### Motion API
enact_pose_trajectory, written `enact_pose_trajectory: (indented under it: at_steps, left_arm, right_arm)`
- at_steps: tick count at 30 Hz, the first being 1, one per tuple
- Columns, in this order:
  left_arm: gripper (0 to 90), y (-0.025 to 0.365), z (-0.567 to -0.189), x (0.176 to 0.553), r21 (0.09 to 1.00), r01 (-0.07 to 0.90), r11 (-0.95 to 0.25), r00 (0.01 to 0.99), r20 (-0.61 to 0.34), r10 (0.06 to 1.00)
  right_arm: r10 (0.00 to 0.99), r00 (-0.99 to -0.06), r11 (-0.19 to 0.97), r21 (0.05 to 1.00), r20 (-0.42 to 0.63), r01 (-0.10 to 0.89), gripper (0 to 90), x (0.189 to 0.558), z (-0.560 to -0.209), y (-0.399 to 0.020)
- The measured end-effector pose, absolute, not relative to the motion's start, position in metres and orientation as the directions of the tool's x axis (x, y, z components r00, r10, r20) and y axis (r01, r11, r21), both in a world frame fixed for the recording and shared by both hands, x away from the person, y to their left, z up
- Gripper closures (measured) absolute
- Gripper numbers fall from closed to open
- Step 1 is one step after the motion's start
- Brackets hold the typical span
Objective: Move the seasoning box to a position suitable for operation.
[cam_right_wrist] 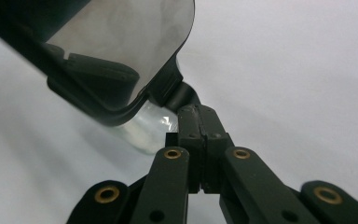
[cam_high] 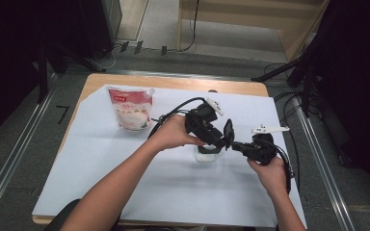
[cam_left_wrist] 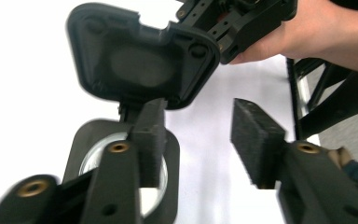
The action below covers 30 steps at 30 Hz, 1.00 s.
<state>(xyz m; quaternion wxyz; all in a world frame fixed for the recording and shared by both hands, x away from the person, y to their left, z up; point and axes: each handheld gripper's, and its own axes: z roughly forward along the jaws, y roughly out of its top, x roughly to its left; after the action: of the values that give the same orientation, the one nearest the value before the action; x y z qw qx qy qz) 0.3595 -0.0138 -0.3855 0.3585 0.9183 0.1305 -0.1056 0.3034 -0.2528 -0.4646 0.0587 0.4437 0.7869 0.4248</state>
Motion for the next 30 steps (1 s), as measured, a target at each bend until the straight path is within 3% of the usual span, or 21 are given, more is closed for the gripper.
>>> enact_pose_trajectory:
  at_steps: [7, 11, 18, 23, 30]
  left_arm:
    - [47.7, 0.014, -0.386, 0.357, 0.639, 0.332, -0.694, 0.942, -0.269, 0.202]
    - [54.1, 0.027, -0.392, 0.354, 0.629, 0.340, -0.699, 0.939, -0.273, 0.211]
    - [58.8, 0.053, -0.398, 0.350, 0.660, 0.379, -0.649, 0.924, -0.304, 0.230]
    - [51.9, 0.072, -0.403, 0.350, 0.650, 0.449, -0.613, 0.893, -0.340, 0.295]
    - [45.4, 0.100, -0.407, 0.347, 0.666, 0.448, -0.596, 0.893, -0.299, 0.337]
  right_arm:
    - [0.740, -0.616, 0.253, 0.737, 0.270, 0.626, 75.6, 0.289, -0.462, -0.255]
    - [0.738, -0.618, 0.253, 0.738, 0.271, 0.626, 68.3, 0.281, -0.462, -0.255]
    - [0.731, -0.626, 0.251, 0.745, 0.273, 0.618, 64.1, 0.269, -0.459, -0.253]
    - [0.736, -0.625, 0.241, 0.763, 0.260, 0.600, 62.2, 0.264, -0.460, -0.254]
    - [0.734, -0.630, 0.237, 0.772, 0.256, 0.590, 60.3, 0.267, -0.460, -0.253]
